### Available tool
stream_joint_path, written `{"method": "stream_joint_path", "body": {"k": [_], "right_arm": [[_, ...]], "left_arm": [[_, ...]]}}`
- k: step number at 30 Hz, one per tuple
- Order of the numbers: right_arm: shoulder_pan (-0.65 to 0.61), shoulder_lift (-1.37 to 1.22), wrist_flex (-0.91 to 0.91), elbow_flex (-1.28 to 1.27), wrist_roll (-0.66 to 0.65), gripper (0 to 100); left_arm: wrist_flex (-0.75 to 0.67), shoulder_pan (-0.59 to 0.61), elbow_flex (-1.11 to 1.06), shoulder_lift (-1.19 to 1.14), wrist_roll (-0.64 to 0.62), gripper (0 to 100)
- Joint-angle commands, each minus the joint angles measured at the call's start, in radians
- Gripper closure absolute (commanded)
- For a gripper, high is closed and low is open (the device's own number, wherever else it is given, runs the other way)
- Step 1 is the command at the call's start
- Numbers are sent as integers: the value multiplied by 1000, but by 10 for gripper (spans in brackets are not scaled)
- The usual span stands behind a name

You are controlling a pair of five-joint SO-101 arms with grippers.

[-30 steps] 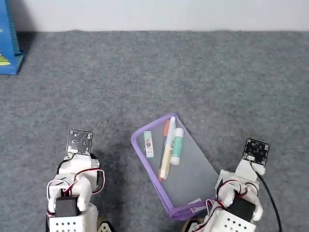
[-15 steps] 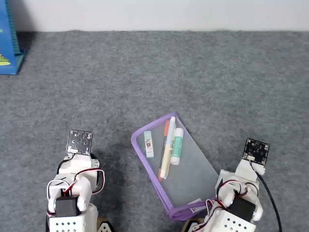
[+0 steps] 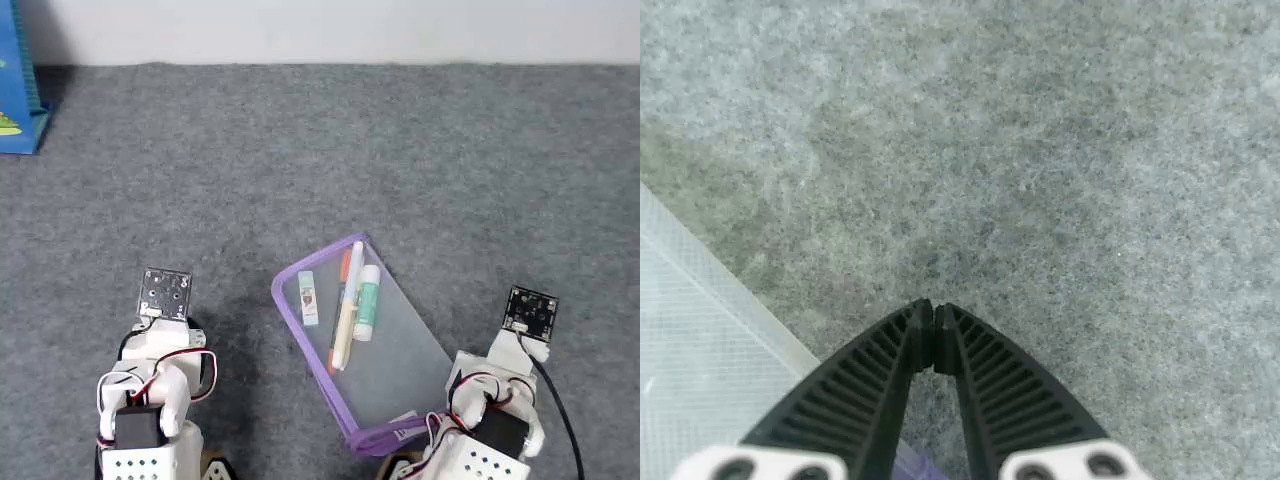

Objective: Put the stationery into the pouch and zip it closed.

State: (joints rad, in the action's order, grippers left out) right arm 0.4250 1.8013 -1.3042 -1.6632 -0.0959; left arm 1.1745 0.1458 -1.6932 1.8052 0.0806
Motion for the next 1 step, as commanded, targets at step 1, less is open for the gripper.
{"method": "stream_joint_path", "body": {"k": [1], "right_arm": [[10,10,-5,-20,-5,983]], "left_arm": [[5,0,10,9,11,986]]}}
